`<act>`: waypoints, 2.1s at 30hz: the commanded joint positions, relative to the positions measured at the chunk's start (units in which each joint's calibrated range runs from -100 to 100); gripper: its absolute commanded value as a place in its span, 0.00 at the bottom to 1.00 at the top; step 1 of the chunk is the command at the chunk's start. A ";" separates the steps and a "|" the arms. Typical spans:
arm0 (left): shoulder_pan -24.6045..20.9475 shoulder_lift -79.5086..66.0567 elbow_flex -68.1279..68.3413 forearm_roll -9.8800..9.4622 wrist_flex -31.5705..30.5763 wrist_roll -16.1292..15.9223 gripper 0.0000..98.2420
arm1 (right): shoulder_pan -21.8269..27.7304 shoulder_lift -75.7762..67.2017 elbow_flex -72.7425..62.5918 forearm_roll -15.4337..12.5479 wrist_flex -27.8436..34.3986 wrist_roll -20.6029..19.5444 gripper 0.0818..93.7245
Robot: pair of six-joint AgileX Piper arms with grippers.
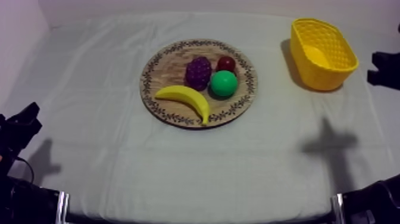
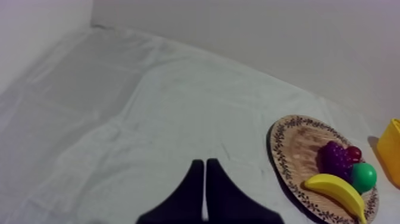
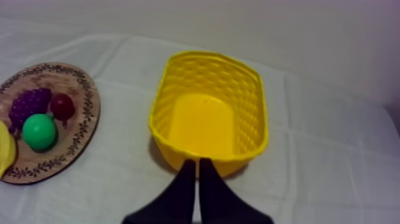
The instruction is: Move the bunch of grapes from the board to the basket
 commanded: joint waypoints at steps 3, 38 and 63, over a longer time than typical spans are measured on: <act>-0.01 0.00 0.02 0.01 0.00 -0.01 0.00 | -1.79 5.74 -6.33 -1.37 0.42 1.15 0.01; -0.01 0.00 0.02 0.01 0.00 0.02 0.00 | -18.29 41.59 -57.16 -1.34 16.33 -2.70 0.01; -0.01 0.00 0.02 0.01 0.00 0.01 0.00 | -25.69 65.19 -83.48 5.15 32.73 -15.78 0.01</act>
